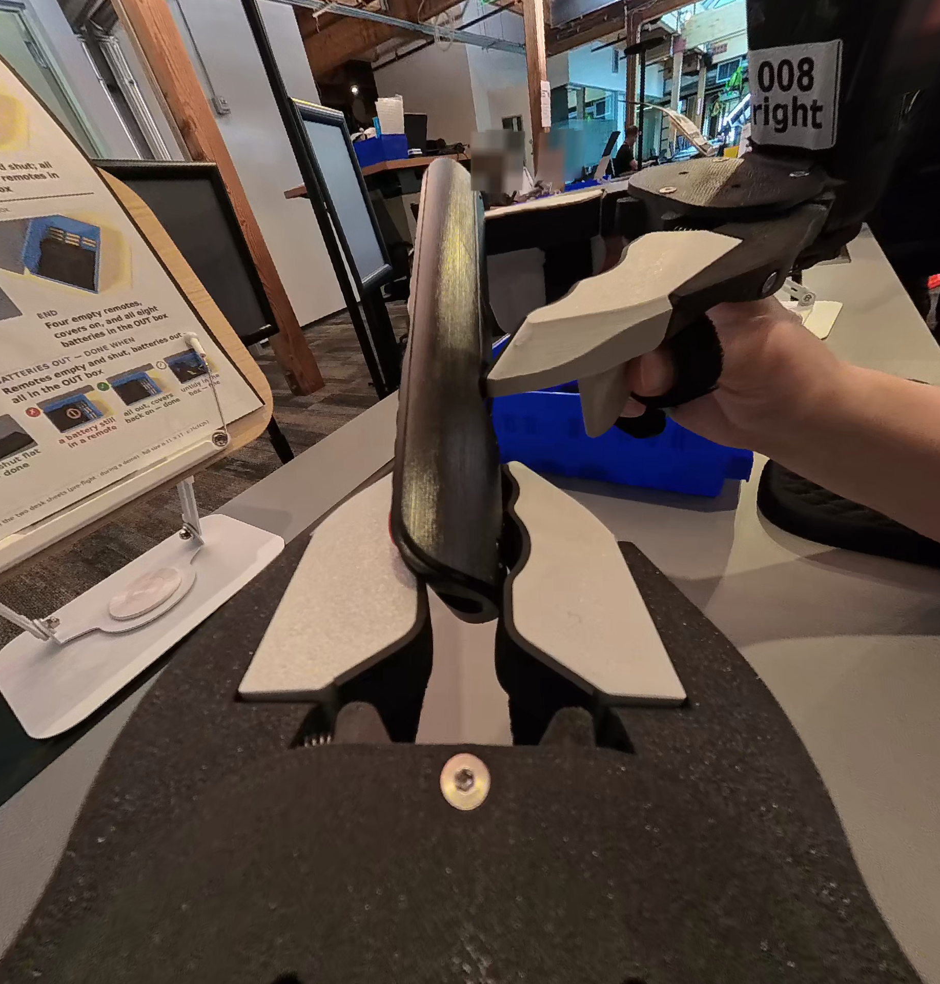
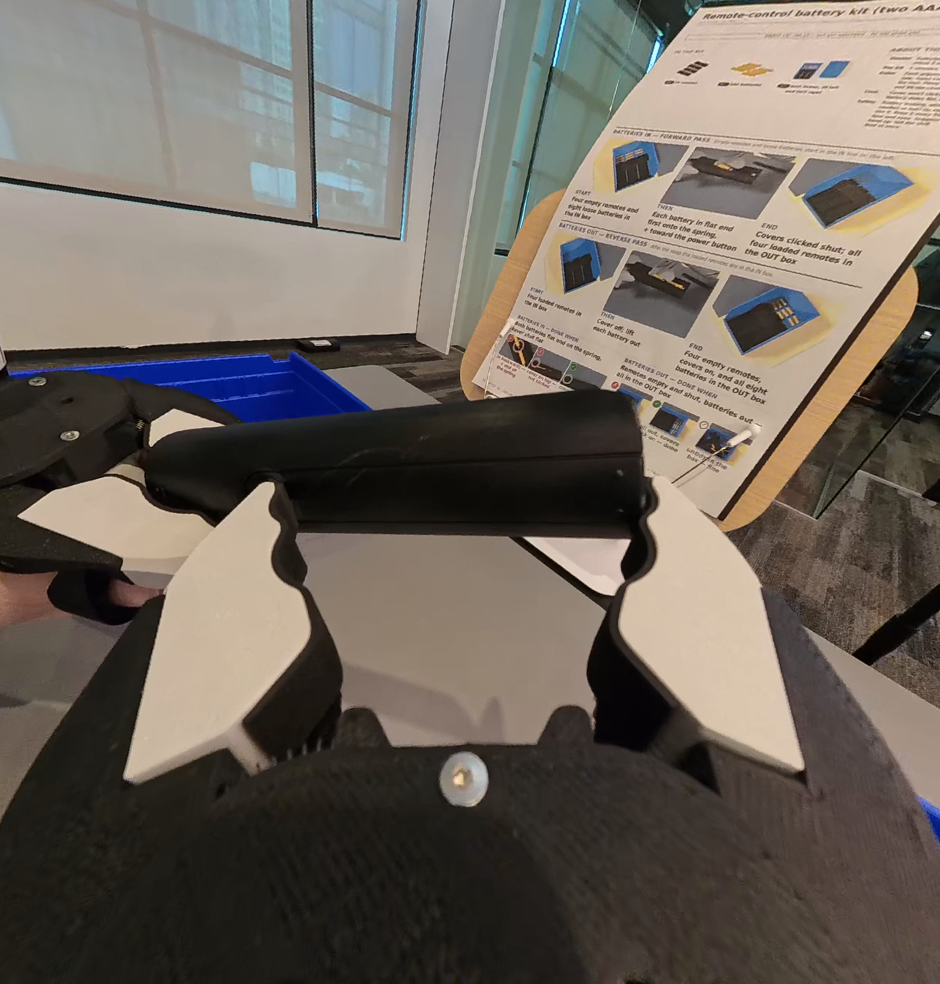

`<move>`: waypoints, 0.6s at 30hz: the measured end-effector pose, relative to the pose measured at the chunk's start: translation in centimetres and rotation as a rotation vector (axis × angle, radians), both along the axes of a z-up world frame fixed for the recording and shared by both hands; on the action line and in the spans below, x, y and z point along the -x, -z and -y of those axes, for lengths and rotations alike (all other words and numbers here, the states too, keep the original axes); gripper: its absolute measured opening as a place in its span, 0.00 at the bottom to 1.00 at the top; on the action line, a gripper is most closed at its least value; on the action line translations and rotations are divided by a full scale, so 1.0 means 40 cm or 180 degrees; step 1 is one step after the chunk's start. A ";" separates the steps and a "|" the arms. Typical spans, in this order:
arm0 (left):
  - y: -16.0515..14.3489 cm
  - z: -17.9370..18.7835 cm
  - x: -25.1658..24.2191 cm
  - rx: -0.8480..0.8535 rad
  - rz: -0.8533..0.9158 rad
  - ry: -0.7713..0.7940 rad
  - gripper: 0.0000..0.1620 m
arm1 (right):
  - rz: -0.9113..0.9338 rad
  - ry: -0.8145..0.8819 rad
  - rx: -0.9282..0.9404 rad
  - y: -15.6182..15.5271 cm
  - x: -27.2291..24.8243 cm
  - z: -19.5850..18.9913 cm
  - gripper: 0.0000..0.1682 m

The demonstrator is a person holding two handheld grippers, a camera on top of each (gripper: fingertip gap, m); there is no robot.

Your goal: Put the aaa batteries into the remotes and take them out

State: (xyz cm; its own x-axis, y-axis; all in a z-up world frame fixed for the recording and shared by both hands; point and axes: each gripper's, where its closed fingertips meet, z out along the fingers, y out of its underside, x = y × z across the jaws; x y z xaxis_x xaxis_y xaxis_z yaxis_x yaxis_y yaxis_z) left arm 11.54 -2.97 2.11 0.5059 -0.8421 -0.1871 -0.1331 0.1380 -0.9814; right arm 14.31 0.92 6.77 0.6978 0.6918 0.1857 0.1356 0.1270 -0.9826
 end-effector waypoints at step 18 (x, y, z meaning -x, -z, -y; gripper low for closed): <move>-0.002 0.004 -0.002 -0.0018 -0.0052 0.0048 0.15 | 0.0039 -0.0051 0.0015 -0.002 -0.004 0.002 0.70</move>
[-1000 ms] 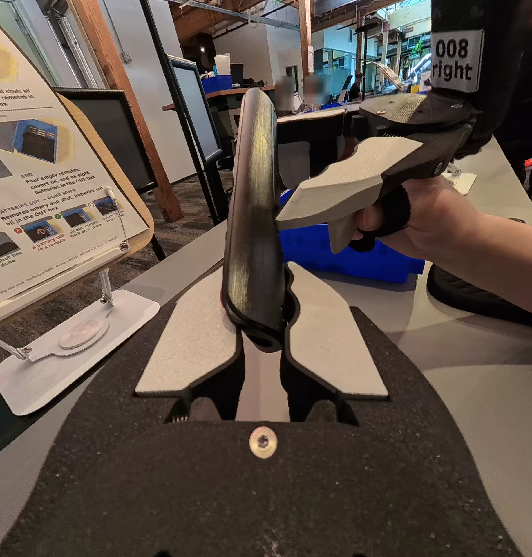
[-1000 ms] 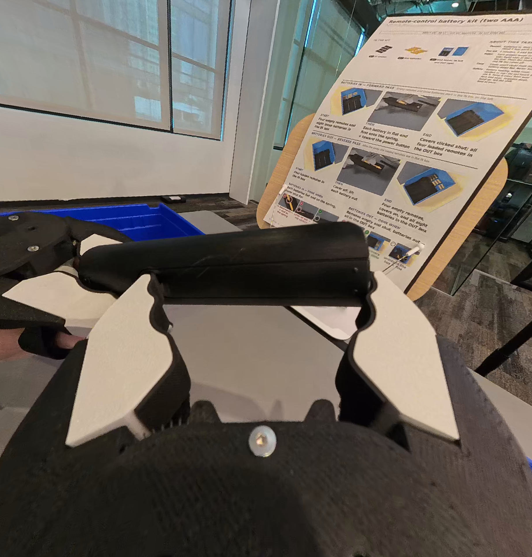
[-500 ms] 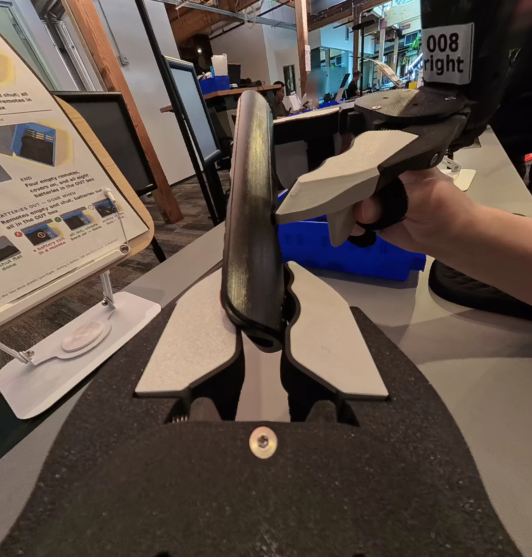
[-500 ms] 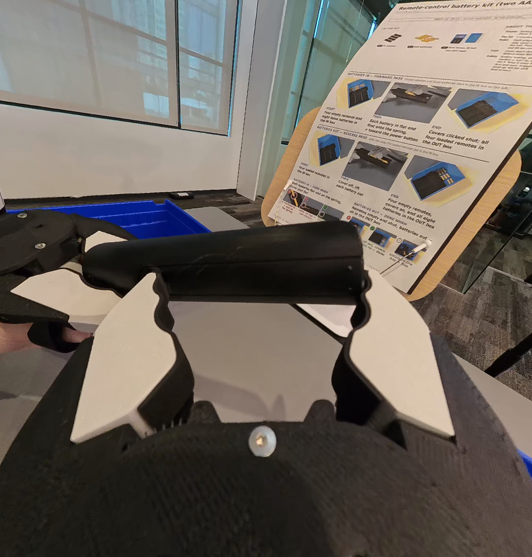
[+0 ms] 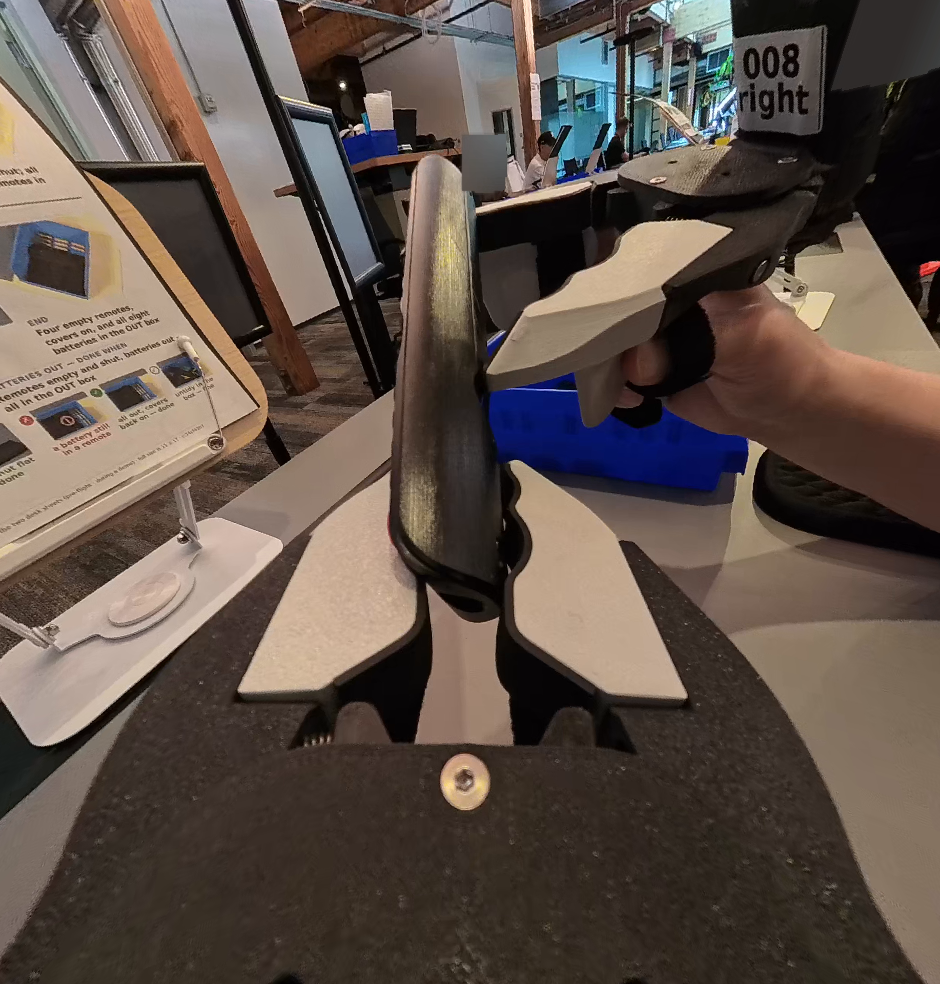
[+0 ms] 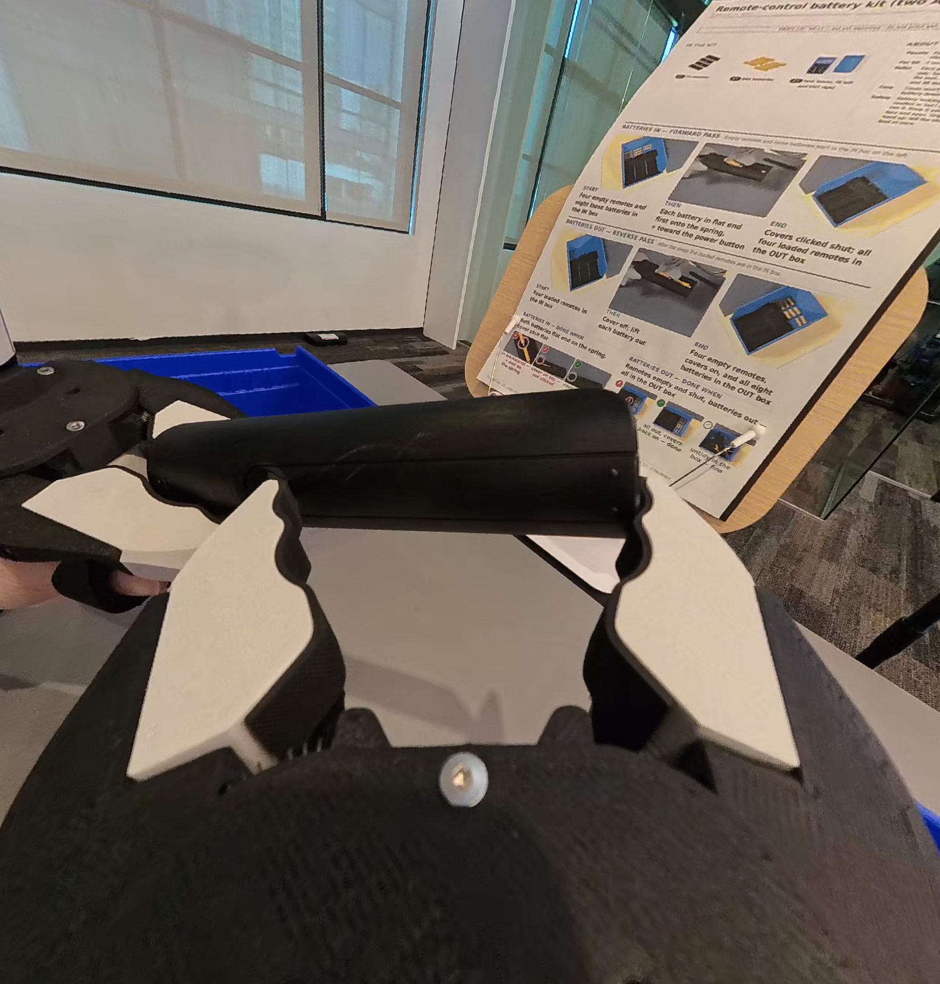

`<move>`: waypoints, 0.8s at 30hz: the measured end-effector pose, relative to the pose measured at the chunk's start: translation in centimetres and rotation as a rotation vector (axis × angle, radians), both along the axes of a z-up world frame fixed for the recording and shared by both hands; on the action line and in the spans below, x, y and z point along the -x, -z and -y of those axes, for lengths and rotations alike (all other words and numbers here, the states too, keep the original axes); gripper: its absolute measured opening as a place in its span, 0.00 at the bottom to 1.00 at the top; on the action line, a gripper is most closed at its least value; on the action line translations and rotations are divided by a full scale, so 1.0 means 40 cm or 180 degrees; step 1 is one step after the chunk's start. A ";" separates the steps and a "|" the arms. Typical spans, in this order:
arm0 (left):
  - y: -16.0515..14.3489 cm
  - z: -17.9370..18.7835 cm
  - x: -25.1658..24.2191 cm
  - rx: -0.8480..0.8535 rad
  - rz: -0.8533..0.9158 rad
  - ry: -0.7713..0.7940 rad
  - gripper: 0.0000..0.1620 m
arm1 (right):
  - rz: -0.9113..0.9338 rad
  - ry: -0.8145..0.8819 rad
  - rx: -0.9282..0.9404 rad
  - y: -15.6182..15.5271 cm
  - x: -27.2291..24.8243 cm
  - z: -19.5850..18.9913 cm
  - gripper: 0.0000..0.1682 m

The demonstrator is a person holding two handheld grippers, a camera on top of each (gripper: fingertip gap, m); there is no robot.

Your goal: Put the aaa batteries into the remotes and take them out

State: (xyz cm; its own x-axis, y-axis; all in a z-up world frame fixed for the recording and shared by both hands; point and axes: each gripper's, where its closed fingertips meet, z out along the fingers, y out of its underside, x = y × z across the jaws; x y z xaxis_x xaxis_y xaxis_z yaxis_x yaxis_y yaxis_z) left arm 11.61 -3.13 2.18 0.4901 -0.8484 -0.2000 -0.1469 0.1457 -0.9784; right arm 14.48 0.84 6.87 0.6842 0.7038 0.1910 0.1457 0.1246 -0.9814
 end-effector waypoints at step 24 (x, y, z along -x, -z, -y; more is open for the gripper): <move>0.003 -0.008 -0.002 0.0086 -0.0021 -0.0054 0.16 | 0.0000 0.0080 0.0054 0.013 0.014 -0.014 0.78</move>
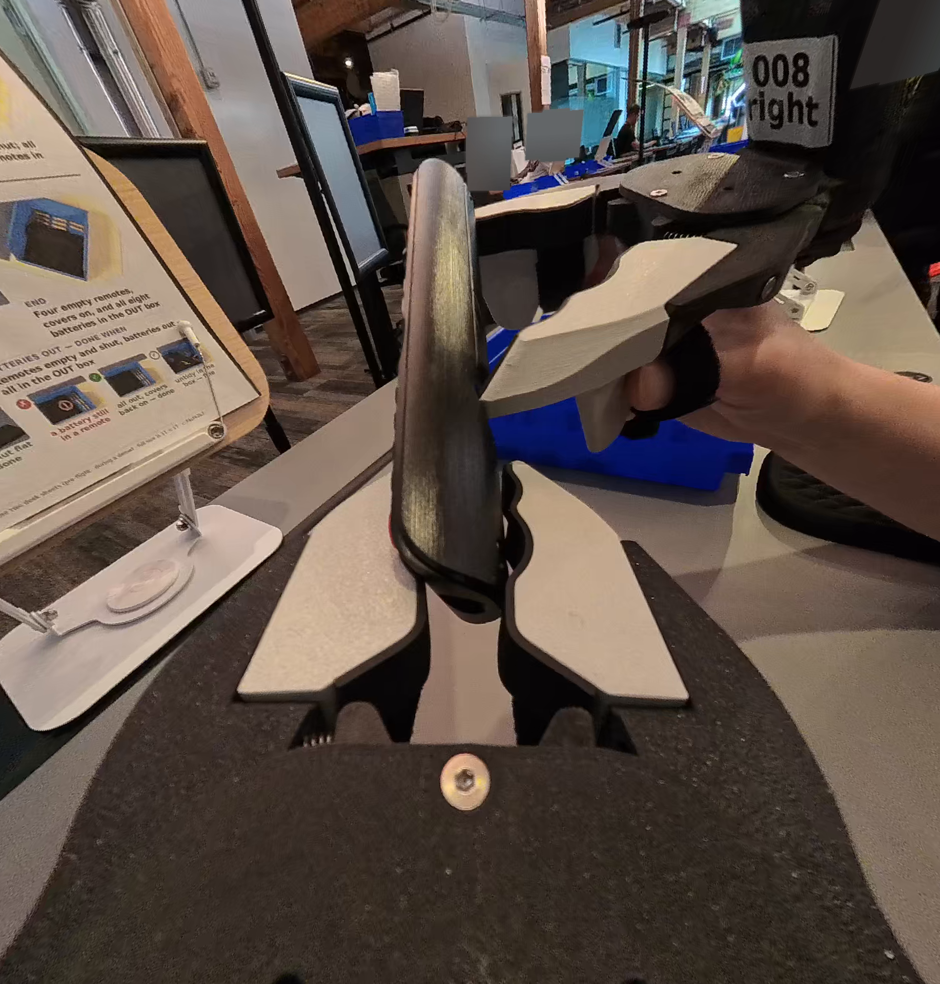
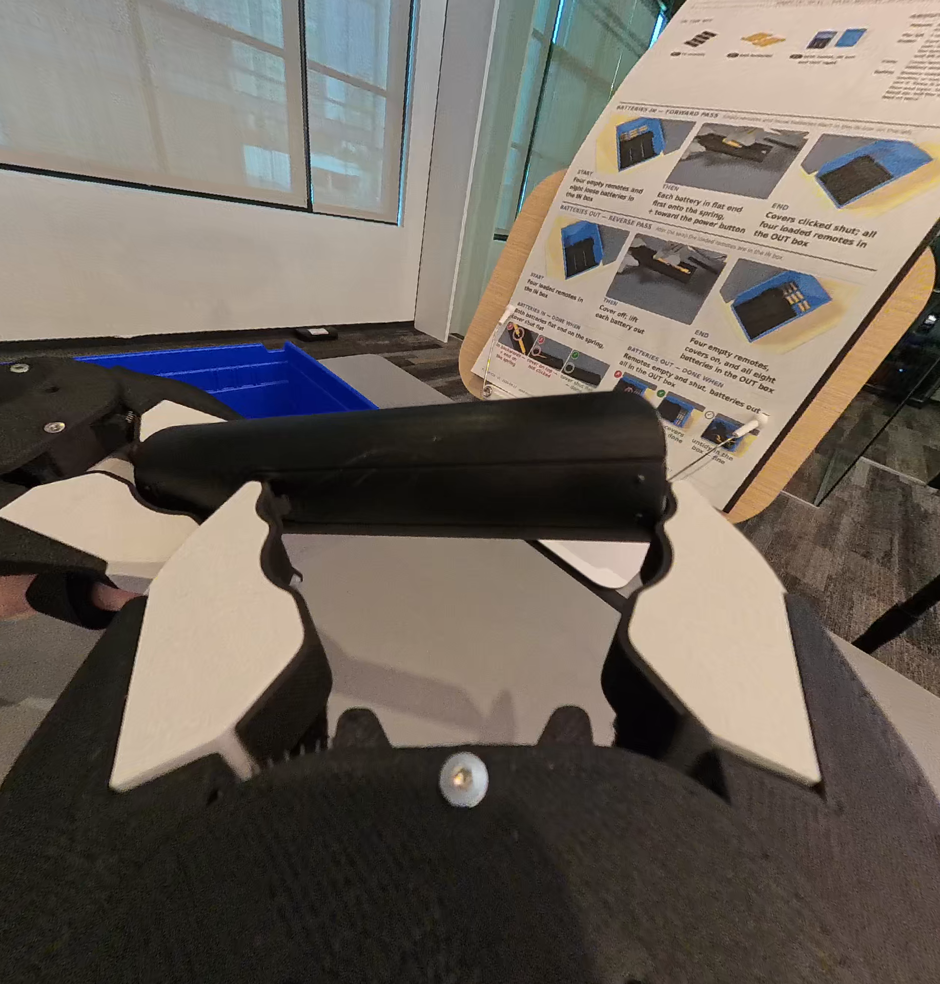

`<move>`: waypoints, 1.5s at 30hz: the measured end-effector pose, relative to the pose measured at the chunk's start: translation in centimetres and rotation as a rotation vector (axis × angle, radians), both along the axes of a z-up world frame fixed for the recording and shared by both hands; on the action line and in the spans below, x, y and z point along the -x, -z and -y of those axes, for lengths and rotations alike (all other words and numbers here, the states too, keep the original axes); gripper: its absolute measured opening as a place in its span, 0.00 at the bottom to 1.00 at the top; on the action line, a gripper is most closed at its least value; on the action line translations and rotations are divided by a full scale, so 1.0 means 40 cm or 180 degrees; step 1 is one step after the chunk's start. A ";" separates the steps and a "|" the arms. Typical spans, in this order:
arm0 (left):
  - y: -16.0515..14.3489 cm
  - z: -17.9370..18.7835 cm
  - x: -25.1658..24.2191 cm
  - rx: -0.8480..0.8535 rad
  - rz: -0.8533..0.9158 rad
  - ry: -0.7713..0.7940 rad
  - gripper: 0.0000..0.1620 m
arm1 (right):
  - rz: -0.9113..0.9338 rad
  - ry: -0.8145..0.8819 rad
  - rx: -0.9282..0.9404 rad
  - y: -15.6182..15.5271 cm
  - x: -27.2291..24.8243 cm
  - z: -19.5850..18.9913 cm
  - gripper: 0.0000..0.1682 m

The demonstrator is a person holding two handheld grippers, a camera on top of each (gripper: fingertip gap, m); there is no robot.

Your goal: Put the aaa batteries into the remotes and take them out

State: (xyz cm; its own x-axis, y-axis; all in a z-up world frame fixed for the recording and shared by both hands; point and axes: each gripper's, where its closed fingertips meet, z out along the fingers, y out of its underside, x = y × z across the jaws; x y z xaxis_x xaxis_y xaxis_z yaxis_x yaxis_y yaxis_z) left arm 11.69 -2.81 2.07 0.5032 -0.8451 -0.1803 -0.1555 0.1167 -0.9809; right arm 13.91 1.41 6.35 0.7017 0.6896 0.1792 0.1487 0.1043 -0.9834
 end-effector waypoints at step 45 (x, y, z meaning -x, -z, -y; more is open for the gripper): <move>0.029 -0.015 0.002 0.0185 -0.0085 -0.0023 0.15 | -0.0038 -0.0200 0.0183 0.022 -0.023 -0.014 0.67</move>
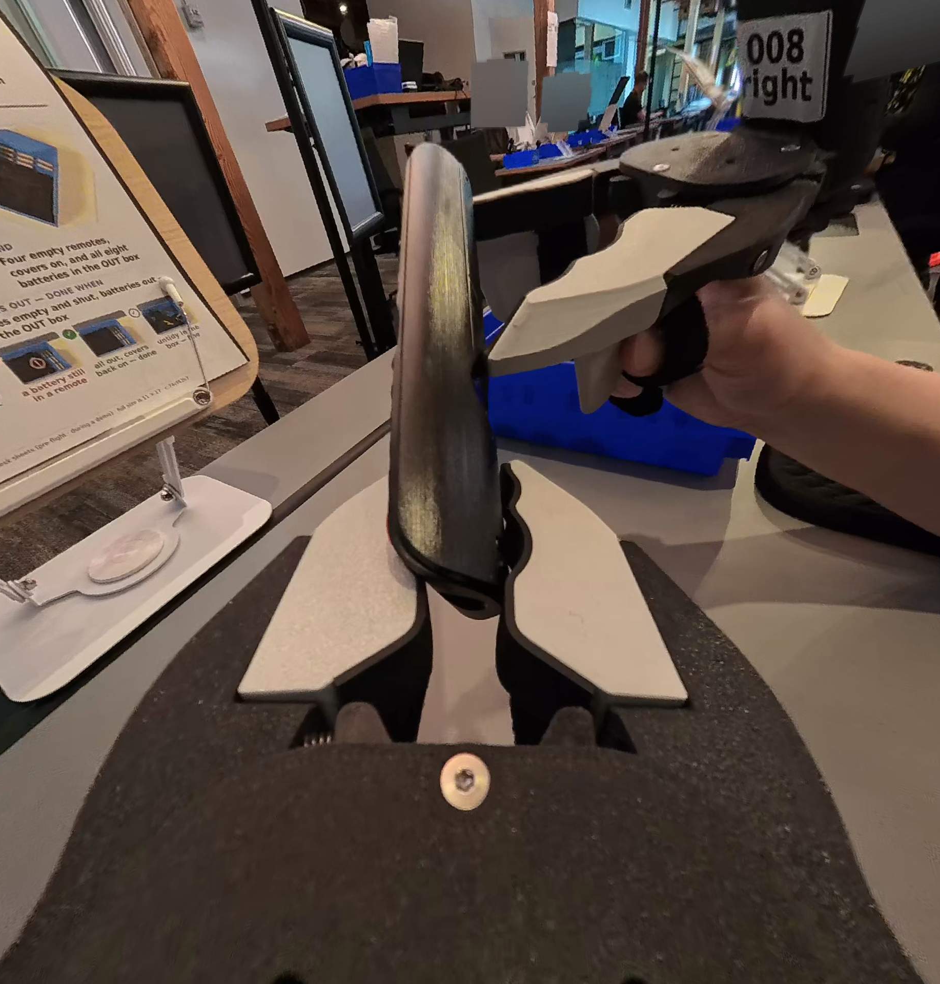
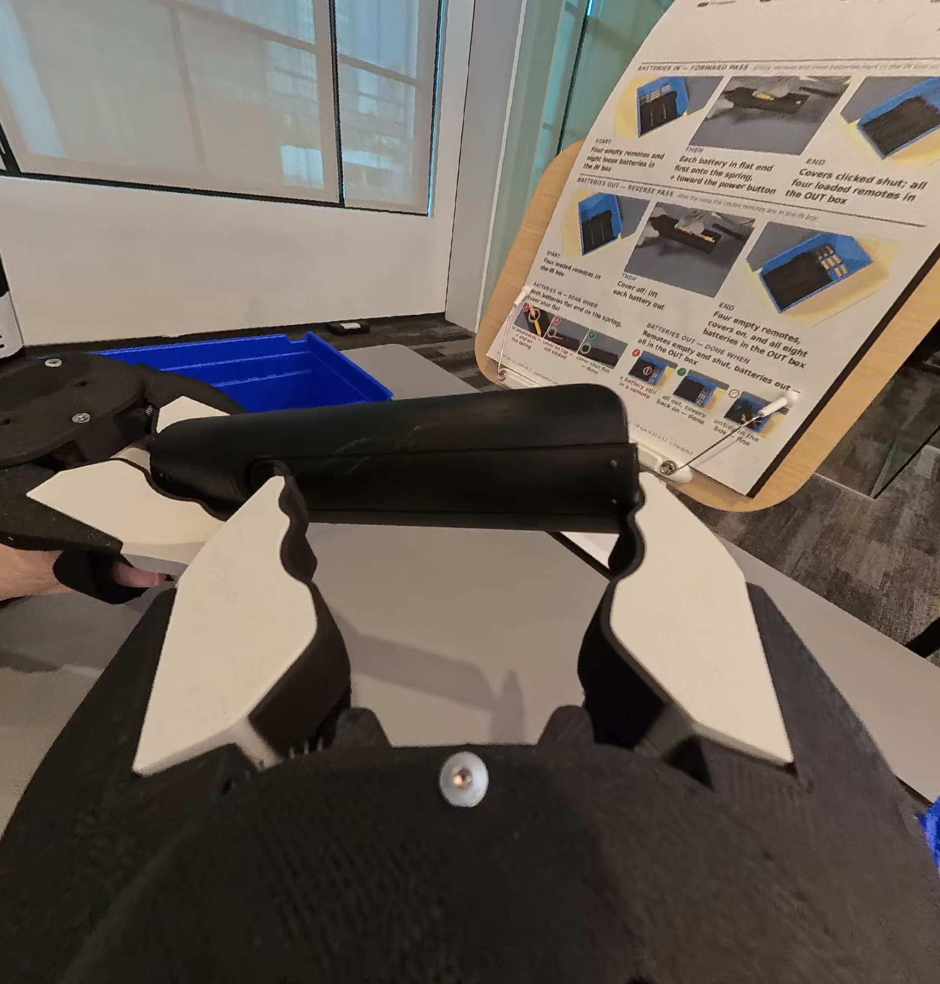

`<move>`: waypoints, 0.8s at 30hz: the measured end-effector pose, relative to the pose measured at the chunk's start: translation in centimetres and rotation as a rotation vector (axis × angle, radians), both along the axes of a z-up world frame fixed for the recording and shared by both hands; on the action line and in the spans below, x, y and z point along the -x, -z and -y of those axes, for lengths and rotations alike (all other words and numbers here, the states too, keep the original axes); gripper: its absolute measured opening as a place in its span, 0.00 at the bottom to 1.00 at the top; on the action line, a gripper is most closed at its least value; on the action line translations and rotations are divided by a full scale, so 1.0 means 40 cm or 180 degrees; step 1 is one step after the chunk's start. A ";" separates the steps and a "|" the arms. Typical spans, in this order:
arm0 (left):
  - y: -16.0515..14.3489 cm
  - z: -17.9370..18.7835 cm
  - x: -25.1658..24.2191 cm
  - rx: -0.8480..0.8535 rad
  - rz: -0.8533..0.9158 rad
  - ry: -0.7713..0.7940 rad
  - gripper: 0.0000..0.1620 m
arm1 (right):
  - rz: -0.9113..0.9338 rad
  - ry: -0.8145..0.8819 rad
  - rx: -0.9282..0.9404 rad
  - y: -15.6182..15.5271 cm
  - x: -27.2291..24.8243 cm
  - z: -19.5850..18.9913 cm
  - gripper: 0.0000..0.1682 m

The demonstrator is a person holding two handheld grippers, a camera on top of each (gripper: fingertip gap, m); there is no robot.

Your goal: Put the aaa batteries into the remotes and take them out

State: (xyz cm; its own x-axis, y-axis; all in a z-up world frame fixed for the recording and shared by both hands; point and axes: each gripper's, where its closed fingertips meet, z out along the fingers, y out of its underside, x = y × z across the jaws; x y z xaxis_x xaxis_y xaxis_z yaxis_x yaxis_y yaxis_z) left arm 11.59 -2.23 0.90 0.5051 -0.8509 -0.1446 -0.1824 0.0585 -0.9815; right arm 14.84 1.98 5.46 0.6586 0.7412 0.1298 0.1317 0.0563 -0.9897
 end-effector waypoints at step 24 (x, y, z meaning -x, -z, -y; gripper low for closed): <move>-0.012 -0.020 0.017 0.0675 0.0691 0.0053 0.14 | -0.0343 0.0162 0.0338 0.013 -0.021 -0.041 0.72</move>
